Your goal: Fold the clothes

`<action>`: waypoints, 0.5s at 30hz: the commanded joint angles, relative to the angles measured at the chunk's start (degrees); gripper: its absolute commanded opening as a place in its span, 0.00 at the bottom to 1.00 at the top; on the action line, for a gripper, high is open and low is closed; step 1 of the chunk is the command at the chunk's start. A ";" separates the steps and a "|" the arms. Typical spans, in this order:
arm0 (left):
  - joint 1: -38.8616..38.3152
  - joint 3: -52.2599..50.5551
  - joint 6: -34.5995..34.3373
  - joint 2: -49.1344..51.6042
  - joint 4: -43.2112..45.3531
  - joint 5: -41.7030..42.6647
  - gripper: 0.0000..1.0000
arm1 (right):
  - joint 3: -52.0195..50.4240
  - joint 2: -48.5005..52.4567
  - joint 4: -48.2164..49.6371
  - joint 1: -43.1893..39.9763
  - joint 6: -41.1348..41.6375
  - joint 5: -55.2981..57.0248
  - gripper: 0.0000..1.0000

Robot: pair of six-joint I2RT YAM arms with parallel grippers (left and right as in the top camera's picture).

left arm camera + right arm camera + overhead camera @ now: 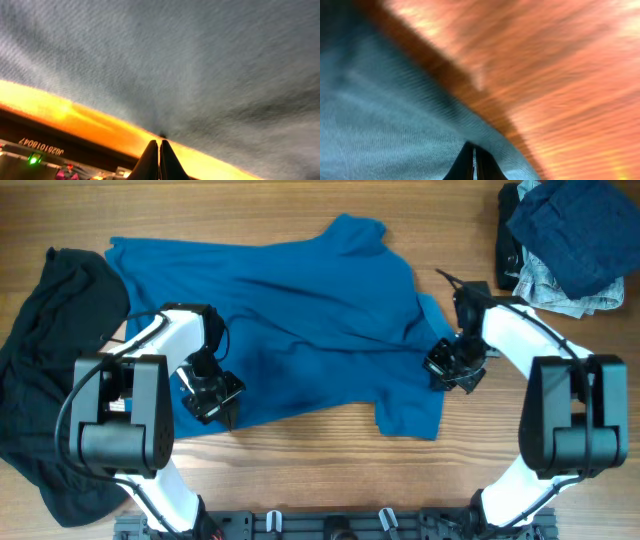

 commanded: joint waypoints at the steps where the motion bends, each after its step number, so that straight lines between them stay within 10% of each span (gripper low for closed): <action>1: -0.07 -0.37 -0.33 0.59 -1.66 -1.42 0.04 | -3.10 3.37 -0.74 -6.78 0.94 6.88 0.04; 15: -8.94 -0.35 -5.29 -8.41 6.05 -5.27 0.04 | 0.74 -5.09 -9.49 -21.40 1.95 17.11 0.04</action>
